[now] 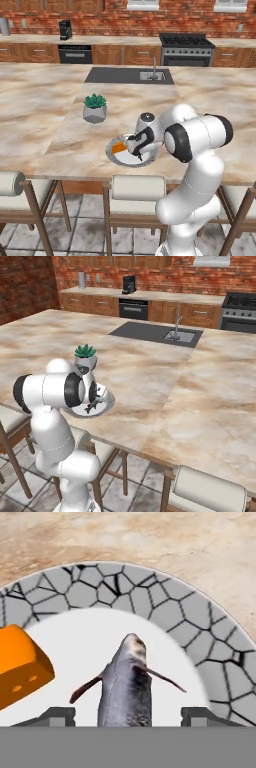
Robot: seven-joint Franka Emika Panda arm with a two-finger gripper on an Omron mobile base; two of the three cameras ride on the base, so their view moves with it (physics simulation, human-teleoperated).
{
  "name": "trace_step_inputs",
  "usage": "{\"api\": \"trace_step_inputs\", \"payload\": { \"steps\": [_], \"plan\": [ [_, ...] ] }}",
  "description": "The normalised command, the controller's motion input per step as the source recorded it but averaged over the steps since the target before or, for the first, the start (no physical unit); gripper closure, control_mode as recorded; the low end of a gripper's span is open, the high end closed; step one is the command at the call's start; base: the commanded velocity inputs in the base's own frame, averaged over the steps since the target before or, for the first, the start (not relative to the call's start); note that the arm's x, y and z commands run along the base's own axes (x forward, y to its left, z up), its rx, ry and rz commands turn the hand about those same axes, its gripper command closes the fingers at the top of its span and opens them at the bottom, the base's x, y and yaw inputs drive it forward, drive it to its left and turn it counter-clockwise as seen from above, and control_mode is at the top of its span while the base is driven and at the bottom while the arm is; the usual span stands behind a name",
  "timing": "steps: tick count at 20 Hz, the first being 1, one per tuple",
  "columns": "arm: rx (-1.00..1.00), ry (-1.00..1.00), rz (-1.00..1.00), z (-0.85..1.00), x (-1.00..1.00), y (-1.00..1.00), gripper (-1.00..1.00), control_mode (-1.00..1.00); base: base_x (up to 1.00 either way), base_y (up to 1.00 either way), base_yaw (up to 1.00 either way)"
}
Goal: Take the cheese, fish, and lemon from the fridge and place them on the plate on the dining counter to create an appetizer plate.
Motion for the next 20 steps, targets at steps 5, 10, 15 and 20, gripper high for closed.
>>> {"api": "trace_step_inputs", "payload": {
  "steps": [5, 10, 15, 20],
  "plan": [
    [0.00, -0.12, -0.01, 0.76, -0.37, 0.00, -1.00, -1.00, 0.00, 0.00, 0.00],
    [0.00, -0.21, -0.09, 1.00, -0.70, 0.00, -1.00, -1.00, 0.00, 0.00, 0.00],
    [0.08, -0.03, -0.16, 1.00, -0.83, 0.00, -1.00, -1.00, 0.00, 0.00, 0.00],
    [0.16, 0.09, -0.18, 1.00, -0.96, -0.18, -1.00, -1.00, 0.00, 0.00, 0.00]
  ]
}}
